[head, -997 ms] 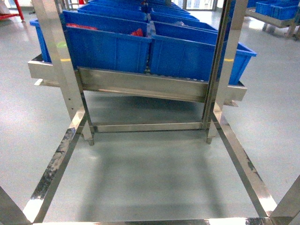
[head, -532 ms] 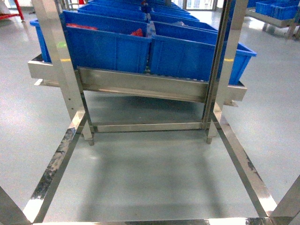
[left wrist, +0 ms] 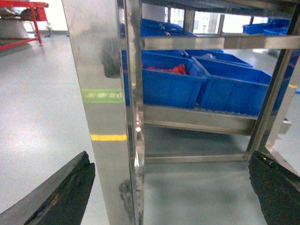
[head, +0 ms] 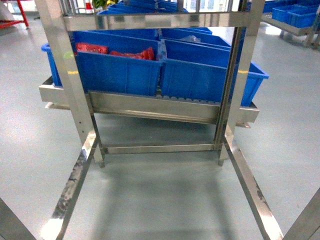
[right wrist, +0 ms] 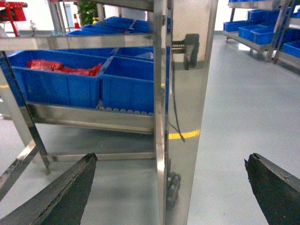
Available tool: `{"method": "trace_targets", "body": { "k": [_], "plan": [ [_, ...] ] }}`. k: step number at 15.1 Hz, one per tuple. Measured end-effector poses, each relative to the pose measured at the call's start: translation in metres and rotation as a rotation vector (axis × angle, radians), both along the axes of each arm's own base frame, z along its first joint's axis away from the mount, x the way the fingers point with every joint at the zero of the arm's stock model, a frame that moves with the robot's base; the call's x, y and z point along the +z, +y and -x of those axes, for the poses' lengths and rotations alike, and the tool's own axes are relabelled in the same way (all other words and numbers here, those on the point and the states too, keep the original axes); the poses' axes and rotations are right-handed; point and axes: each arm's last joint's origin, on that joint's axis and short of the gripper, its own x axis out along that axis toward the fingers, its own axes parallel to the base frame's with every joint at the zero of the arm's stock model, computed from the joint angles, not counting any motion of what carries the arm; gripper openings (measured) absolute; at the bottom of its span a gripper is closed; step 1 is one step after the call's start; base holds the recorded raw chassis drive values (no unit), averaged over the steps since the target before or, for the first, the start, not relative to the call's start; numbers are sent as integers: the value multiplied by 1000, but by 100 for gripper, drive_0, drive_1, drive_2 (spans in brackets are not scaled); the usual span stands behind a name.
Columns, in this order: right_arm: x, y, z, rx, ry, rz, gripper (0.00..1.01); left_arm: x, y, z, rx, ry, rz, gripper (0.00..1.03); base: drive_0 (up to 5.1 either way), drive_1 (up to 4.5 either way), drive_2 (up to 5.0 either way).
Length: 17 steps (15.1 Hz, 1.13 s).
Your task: Pick capacitor and pack into box
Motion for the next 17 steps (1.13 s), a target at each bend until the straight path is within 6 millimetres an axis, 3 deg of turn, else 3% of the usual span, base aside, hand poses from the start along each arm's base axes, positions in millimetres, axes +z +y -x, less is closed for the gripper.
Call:
{"method": "trace_targets", "body": {
  "k": [17],
  "plan": [
    [0, 0, 0, 0, 0, 0, 98, 0, 0, 0, 1, -1, 0, 98, 0, 0, 0]
  ]
}}
